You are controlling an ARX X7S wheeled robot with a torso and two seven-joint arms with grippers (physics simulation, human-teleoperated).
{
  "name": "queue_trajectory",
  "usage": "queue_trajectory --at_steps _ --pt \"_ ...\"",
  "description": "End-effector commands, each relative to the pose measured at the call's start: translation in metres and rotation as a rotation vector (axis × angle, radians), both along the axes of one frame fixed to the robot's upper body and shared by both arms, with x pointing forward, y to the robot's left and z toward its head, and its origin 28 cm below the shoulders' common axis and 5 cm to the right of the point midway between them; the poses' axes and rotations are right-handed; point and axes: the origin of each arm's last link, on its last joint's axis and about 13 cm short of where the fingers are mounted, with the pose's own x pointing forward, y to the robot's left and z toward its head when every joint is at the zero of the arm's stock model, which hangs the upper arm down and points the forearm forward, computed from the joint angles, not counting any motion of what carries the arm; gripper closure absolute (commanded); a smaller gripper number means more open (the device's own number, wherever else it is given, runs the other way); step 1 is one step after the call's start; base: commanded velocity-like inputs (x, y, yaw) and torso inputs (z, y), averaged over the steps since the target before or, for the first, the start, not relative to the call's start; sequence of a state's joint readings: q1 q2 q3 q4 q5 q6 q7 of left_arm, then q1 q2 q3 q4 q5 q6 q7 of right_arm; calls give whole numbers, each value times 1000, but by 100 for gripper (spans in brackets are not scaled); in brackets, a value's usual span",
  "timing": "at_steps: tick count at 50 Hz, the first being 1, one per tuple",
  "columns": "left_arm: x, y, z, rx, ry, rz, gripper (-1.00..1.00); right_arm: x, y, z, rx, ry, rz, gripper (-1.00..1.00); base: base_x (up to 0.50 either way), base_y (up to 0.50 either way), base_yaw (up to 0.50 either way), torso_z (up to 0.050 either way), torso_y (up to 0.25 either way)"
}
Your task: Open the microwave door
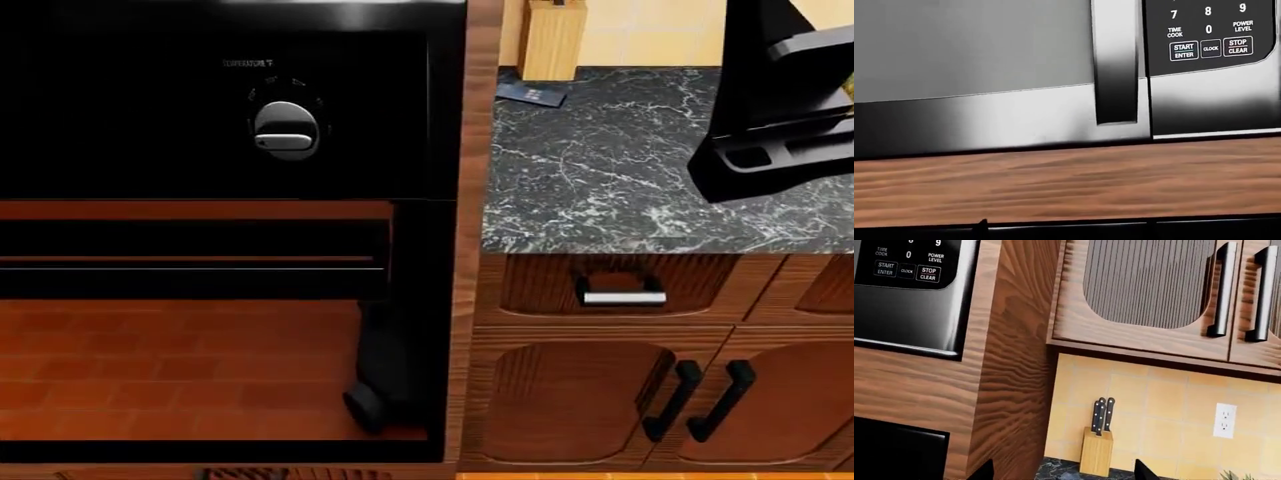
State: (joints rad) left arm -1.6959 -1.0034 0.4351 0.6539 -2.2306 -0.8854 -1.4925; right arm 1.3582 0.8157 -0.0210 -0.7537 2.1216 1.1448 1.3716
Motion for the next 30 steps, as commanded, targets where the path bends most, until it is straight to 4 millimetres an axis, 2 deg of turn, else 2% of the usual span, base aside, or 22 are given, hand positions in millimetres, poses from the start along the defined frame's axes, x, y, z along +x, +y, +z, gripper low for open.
queue_trajectory --at_steps 1,8,12,23,30 --pt "3 -11 33 15 -83 -42 -100 1 -1 -2 10 7 -10 -100 0 0 0 0 0" --pt "31 -39 84 67 -155 -112 -100 5 -1 -6 11 7 -20 -100 0 0 0 0 0" --pt "49 -47 105 72 -174 -135 -100 5 -2 -7 12 9 -19 -100 0 0 0 0 0" --pt "82 -52 139 59 -212 -92 -100 3 -2 -8 11 13 -18 -100 0 0 0 0 0" --pt "94 -50 157 65 -239 -48 -100 6 -2 -11 12 20 -15 -100 0 0 0 0 0"
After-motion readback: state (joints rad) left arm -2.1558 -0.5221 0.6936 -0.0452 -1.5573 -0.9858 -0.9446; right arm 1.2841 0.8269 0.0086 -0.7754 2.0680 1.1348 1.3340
